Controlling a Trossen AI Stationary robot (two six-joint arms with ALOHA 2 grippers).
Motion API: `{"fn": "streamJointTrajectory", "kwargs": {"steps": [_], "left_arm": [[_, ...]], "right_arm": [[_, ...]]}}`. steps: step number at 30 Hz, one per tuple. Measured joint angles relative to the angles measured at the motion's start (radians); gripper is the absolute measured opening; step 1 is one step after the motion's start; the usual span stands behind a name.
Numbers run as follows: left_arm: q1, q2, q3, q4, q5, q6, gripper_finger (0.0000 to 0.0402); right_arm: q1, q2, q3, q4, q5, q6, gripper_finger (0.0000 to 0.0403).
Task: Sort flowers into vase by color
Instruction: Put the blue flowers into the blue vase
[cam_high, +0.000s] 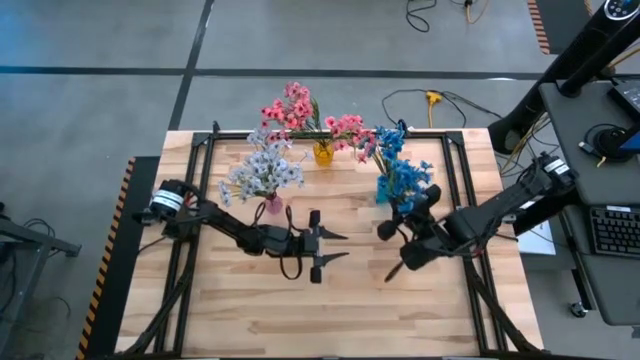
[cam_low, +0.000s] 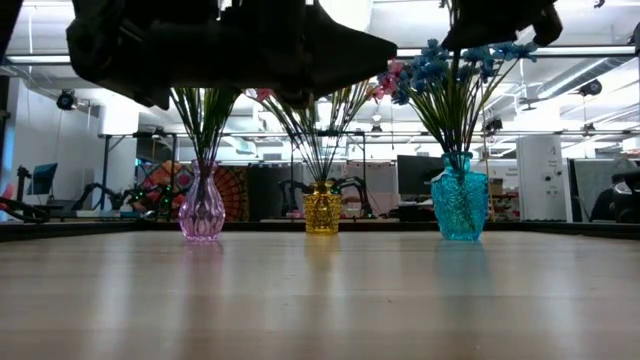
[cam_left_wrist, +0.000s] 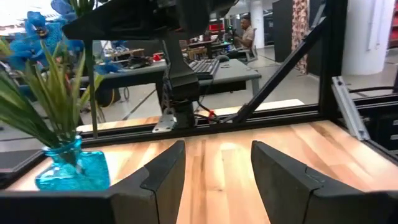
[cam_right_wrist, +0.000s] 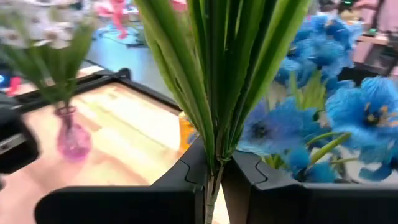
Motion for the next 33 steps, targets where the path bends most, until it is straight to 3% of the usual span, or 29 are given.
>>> {"fn": "streamJointTrajectory", "kwargs": {"steps": [13, 33], "left_arm": [[0.042, 0.000, 0.000, 0.000, 0.000, 0.017, 0.0167], [0.046, 0.000, -0.001, -0.007, 0.000, 0.025, 0.0167]], "right_arm": [[-0.121, 0.001, 0.000, 0.000, 0.016, -0.044, 0.0021], [-0.141, 0.076, -0.003, 0.011, 0.111, -0.106, 0.0022]]}}
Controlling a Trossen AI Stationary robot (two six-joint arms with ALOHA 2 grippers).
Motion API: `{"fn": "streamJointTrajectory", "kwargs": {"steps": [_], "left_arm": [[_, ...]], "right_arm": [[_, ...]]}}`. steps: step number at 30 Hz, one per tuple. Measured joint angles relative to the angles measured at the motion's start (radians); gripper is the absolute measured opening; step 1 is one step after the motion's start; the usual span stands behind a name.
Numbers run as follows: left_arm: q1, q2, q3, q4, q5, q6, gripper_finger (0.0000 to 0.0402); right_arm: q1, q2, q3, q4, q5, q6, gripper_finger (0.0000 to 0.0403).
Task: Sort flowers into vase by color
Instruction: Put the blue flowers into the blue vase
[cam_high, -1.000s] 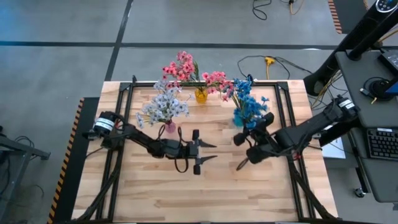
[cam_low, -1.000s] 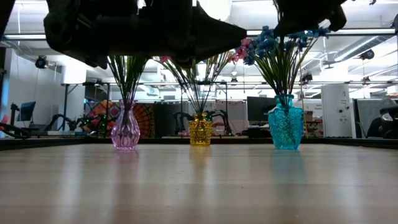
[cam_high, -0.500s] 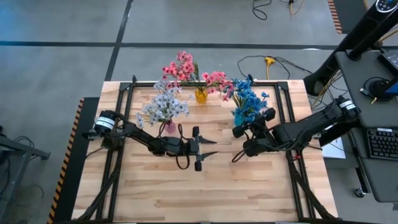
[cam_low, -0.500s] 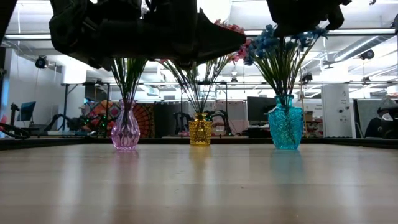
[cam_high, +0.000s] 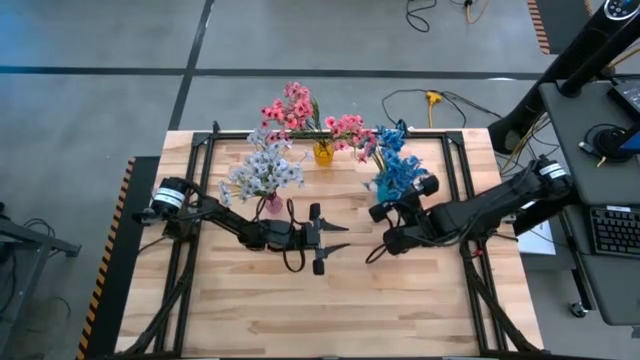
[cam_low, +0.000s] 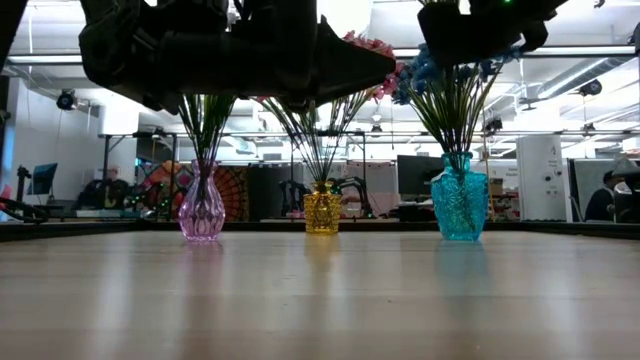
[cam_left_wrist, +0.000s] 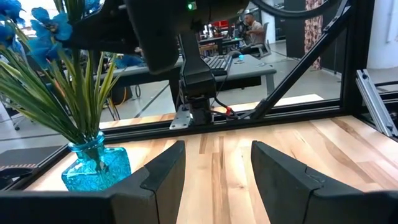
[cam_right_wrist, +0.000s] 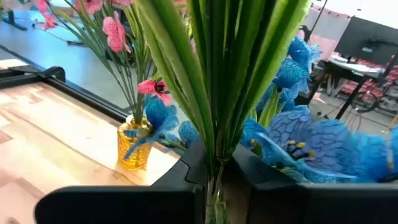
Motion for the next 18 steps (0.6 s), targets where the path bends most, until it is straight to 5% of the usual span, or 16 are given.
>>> {"fn": "streamJointTrajectory", "kwargs": {"steps": [18], "left_arm": [[0.000, 0.000, -0.001, -0.006, 0.000, 0.000, 0.0167]], "right_arm": [[-0.055, 0.034, -0.001, 0.002, -0.032, -0.003, 0.0022]]}}
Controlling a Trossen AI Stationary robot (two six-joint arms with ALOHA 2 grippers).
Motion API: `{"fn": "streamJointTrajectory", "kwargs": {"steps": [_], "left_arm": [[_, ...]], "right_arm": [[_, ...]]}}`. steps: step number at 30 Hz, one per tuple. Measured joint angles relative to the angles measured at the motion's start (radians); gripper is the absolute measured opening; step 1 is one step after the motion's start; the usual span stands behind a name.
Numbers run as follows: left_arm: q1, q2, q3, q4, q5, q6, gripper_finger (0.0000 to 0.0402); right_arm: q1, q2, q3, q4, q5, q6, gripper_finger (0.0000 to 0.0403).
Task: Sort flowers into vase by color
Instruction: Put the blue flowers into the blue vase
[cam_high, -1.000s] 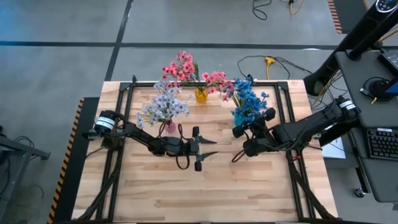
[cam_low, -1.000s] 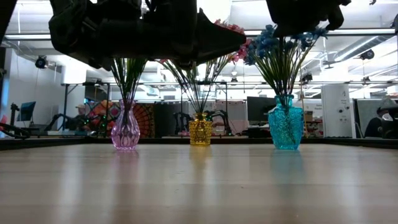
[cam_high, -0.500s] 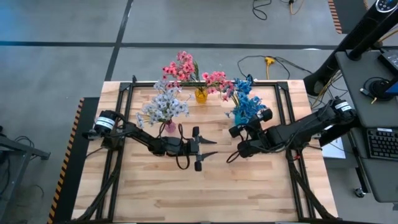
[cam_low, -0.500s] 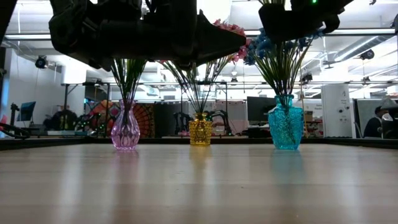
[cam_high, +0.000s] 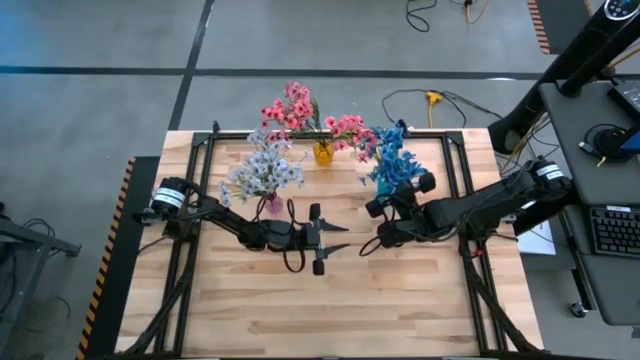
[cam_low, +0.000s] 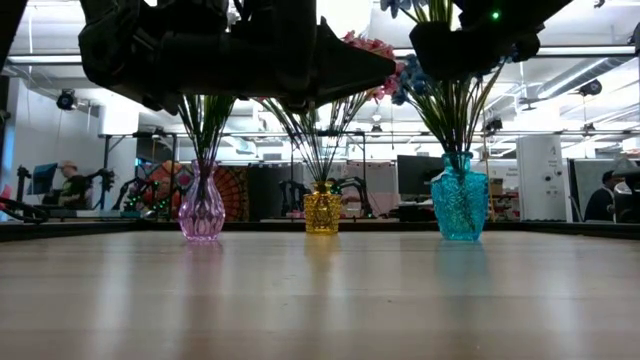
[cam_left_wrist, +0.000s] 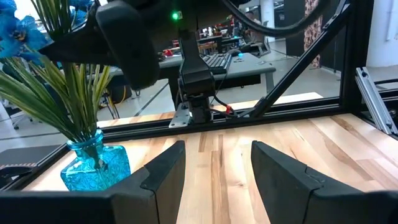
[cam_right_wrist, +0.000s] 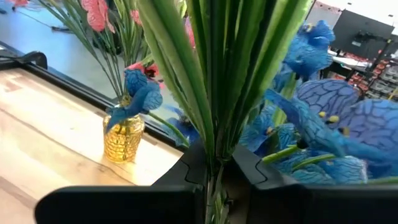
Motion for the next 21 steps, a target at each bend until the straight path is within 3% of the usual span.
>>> {"fn": "streamJointTrajectory", "kwargs": {"steps": [21], "left_arm": [[0.000, 0.001, 0.002, 0.002, 0.000, 0.000, 0.0167]], "right_arm": [[-0.029, 0.017, 0.000, 0.001, -0.083, 0.013, 0.0060]]}}
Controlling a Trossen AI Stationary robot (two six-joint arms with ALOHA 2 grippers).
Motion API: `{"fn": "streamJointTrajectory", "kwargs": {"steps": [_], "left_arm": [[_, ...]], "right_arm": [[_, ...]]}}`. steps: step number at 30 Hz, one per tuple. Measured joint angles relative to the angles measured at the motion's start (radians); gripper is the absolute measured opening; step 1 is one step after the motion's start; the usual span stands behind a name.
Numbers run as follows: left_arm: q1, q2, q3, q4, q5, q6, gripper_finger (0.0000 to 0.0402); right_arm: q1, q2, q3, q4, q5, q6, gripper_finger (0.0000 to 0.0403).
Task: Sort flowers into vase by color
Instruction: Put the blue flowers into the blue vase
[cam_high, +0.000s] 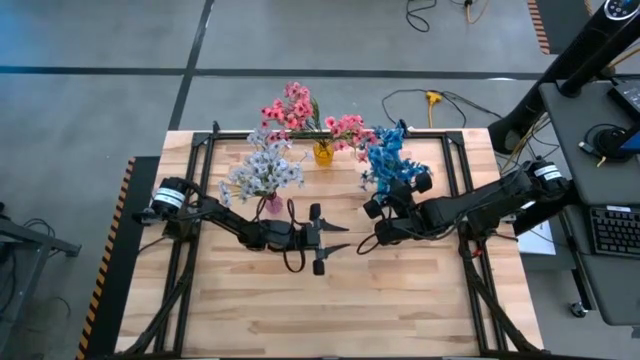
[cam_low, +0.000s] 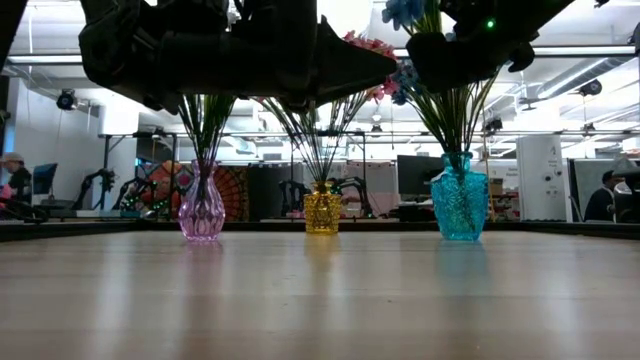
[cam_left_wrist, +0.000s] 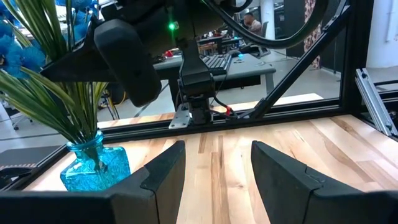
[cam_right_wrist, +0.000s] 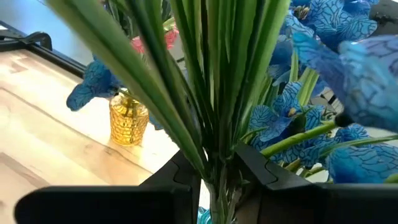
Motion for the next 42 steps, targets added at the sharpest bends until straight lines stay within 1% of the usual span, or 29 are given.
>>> {"fn": "streamJointTrajectory", "kwargs": {"steps": [7, 14, 19, 23, 27, 31, 38, 42], "left_arm": [[0.000, 0.000, 0.000, 0.000, 0.000, 0.000, 0.0167], [0.000, 0.000, 0.001, 0.000, 0.000, 0.000, 0.0167], [0.000, 0.000, 0.001, -0.001, 0.000, 0.000, 0.0167], [0.000, 0.000, 0.001, -0.004, 0.000, 0.000, 0.0167], [0.000, 0.000, 0.001, -0.005, 0.000, 0.000, 0.0167], [0.000, 0.000, 0.001, -0.006, 0.000, 0.000, 0.0167], [0.000, 0.000, 0.000, -0.009, 0.000, 0.000, 0.0167], [0.000, 0.000, 0.000, -0.011, 0.000, 0.000, 0.0167]], "right_arm": [[0.000, -0.003, 0.000, 0.000, -0.001, 0.007, 0.0076], [0.000, -0.021, 0.000, 0.000, -0.034, 0.010, 0.0100], [0.000, -0.042, 0.000, 0.001, -0.085, 0.010, 0.0125], [0.000, -0.055, 0.000, 0.003, -0.130, 0.011, 0.0153], [0.000, -0.056, 0.015, 0.000, -0.140, 0.020, 0.0183], [0.000, -0.056, 0.039, -0.015, -0.176, 0.016, 0.0207], [0.003, -0.056, 0.059, -0.037, -0.186, 0.015, 0.0233], [0.007, -0.056, 0.077, -0.055, -0.242, 0.017, 0.0242]]}}
